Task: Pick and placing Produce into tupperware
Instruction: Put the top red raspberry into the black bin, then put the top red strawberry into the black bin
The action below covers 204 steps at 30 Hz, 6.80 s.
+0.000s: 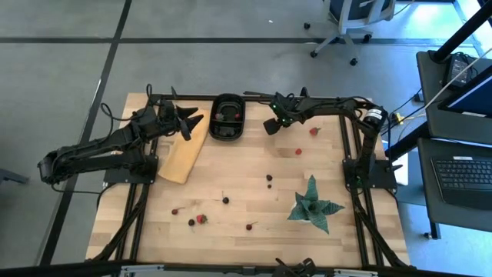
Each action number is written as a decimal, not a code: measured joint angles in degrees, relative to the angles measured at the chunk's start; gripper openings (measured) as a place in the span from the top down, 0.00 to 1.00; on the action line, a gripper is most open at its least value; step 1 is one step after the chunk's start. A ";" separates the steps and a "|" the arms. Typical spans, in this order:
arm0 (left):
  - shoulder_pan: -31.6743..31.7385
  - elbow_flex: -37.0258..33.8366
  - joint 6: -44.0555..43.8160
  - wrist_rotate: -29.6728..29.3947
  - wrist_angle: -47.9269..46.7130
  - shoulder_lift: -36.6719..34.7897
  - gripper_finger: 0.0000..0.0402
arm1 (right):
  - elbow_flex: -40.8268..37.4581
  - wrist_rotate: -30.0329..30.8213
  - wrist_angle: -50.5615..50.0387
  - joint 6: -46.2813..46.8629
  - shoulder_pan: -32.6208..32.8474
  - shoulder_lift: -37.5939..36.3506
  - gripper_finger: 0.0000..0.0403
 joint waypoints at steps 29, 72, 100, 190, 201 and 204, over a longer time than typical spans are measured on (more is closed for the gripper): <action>0.01 0.00 0.42 0.00 -1.14 0.02 0.40 | 4.73 -2.60 -2.22 -4.14 1.98 0.09 0.75; 0.02 0.00 0.44 -0.04 -1.05 0.00 0.40 | 58.28 -7.36 -19.86 -17.36 5.70 26.01 0.75; 0.02 0.00 0.43 -0.04 -1.05 0.00 0.40 | 58.05 -7.91 -21.33 -15.89 5.60 27.78 0.74; 0.01 0.02 -0.07 0.11 -6.32 0.00 0.40 | 56.13 -8.77 -67.76 -38.01 0.43 -0.70 0.57; 0.02 0.02 -0.02 -0.08 -6.46 -0.02 0.40 | 23.77 -8.78 -55.25 -35.15 -2.79 -23.89 0.57; 0.02 0.02 -0.02 -0.16 -6.42 -0.01 0.40 | 14.72 -8.75 -49.79 -33.85 -3.37 -27.98 0.57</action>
